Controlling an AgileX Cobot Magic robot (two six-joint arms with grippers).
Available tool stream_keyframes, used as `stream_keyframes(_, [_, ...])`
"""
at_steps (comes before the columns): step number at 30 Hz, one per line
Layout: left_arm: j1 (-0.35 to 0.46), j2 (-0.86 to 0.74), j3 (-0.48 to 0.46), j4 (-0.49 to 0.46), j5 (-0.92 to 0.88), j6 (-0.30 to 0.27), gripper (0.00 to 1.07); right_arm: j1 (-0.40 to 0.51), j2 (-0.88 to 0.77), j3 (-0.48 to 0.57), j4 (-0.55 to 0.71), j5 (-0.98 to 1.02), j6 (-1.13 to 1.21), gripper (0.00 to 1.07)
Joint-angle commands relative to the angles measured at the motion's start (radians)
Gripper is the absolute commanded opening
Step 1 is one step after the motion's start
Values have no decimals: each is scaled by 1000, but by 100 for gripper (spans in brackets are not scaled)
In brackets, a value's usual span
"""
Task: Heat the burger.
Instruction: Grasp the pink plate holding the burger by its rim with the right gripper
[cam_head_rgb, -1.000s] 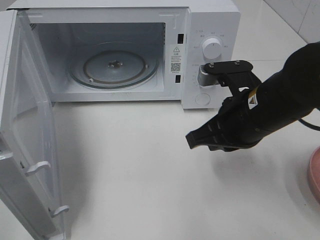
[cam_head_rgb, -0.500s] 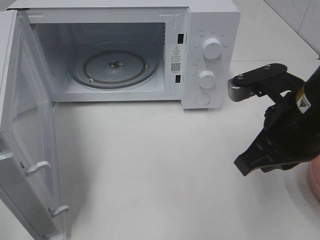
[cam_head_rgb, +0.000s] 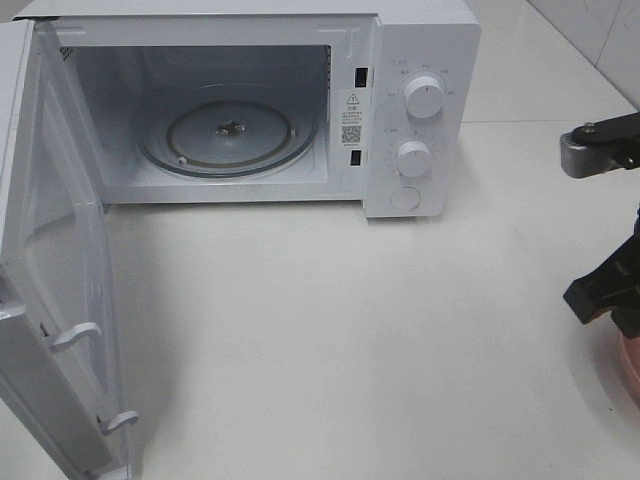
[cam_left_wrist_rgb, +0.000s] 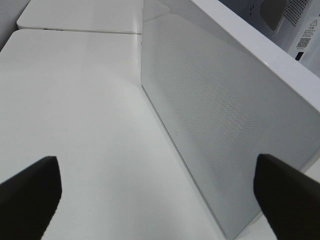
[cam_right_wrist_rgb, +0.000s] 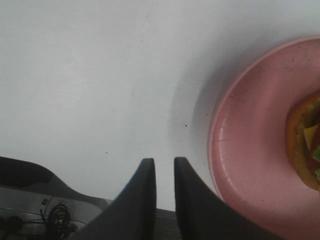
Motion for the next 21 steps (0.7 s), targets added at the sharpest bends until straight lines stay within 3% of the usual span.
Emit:
stream_keyframes(1, [-6, -20, 0, -2, -6, 4, 100, -45, -5, 1, -21, 19, -12, 30])
stream_keyframes(3, [-6, -20, 0, -2, -6, 4, 100, -51, -5, 1, -28, 22, -12, 36])
stream_keyframes(4, [-6, -20, 0, -2, -6, 4, 100, -51, -5, 1, -43, 22, -11, 54])
stream_keyframes(5, [-6, -20, 0, -2, -6, 4, 100, -51, -5, 1, -43, 22, -11, 54])
stream_keyframes(6, [-6, -20, 0, -2, -6, 4, 100, -51, -5, 1, -48, 21, -11, 64])
stream_keyframes(7, [-6, -20, 0, -2, -6, 4, 100, -51, -5, 1, -60, 21, -11, 81])
stream_keyframes(8, [-6, -20, 0, -2, -6, 4, 100, -51, -5, 1, -60, 21, -11, 81])
stream_keyframes(10, [-6, -20, 0, -2, -6, 4, 100, -51, -5, 1, -61, 18, -12, 100])
stream_keyframes(21, [-6, -20, 0, -2, -6, 4, 100, -73, -5, 50, -77, -52, -6, 98])
